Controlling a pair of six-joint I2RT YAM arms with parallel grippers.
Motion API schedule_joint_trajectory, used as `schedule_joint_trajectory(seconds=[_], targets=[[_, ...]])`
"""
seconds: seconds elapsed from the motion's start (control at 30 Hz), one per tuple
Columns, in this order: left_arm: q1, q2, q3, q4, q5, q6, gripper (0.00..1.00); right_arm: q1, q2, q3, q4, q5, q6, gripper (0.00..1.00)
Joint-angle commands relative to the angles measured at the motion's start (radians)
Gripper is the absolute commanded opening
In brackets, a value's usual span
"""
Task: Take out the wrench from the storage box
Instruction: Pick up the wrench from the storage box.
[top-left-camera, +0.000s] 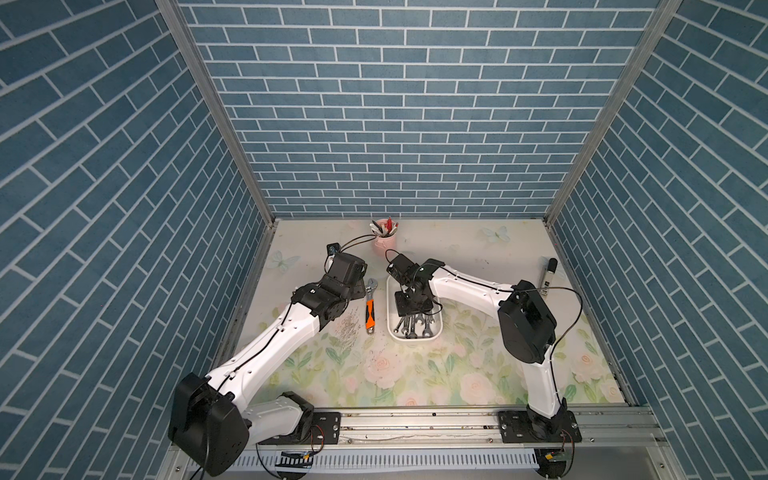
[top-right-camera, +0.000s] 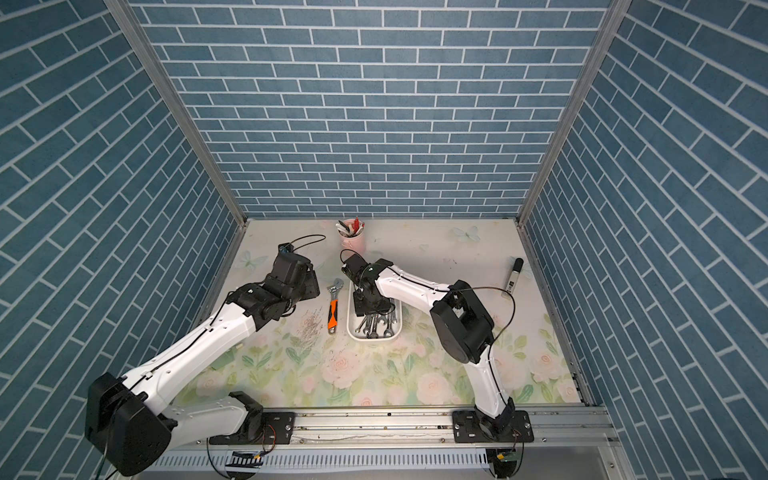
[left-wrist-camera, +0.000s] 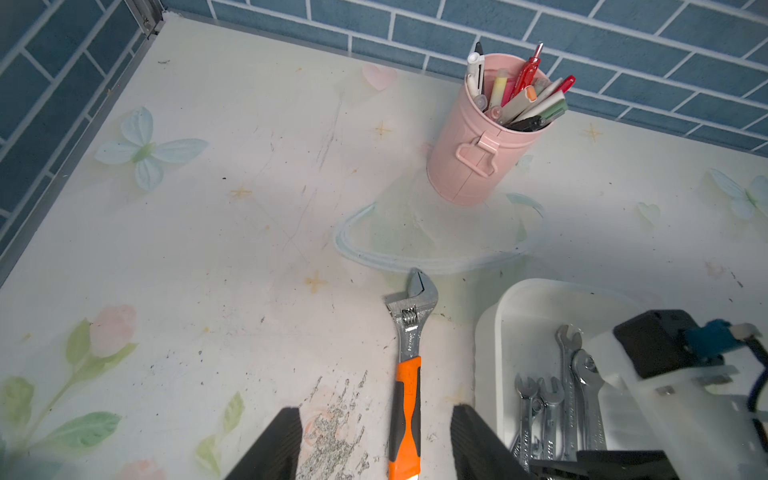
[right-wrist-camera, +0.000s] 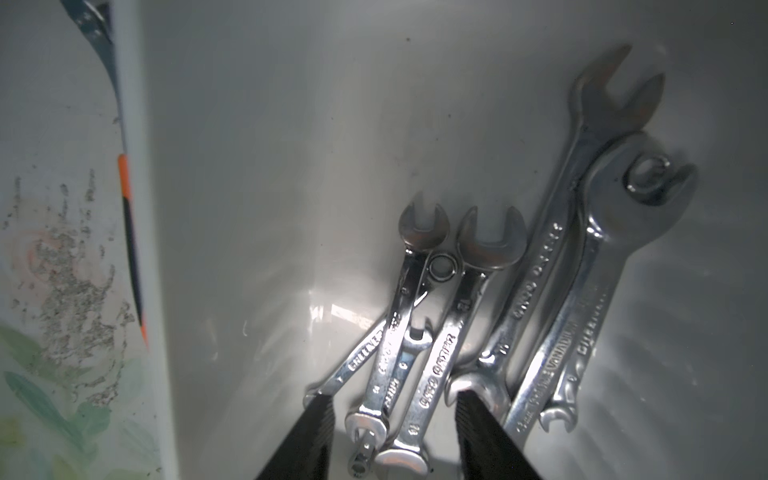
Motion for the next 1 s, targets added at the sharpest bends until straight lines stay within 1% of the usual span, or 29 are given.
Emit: schedule_joint_trajectory(seconds=[0.0, 0.2, 0.53, 0.67, 0.73, 0.87, 0.97], targets=[[0.006, -0.009, -0.011, -0.013, -0.01, -0.009, 0.63, 0.004, 0.022, 0.017, 0.01, 0.007, 0.022, 0.44], [0.015, -0.015, -0.014, -0.013, -0.015, -0.004, 0.63, 0.003, 0.065, 0.01, 0.027, -0.001, 0.023, 0.42], [0.023, -0.023, -0.015, -0.014, -0.013, -0.001, 0.63, -0.006, 0.103, 0.033, 0.031, 0.002, 0.018, 0.41], [0.023, -0.024, -0.012, -0.016, -0.012, 0.001, 0.63, -0.011, 0.139, 0.034, 0.033, 0.006, 0.016, 0.38], [0.025, -0.025, -0.01, -0.016, -0.012, 0.001, 0.63, -0.013, 0.145, 0.037, 0.034, 0.005, 0.015, 0.34], [0.025, -0.025, -0.01, -0.016, -0.012, 0.004, 0.63, -0.014, 0.149, 0.044, 0.039, -0.003, 0.009, 0.22], [0.025, -0.023, -0.01, -0.016, -0.012, 0.002, 0.63, -0.016, 0.147, 0.046, 0.04, -0.009, 0.004, 0.19]])
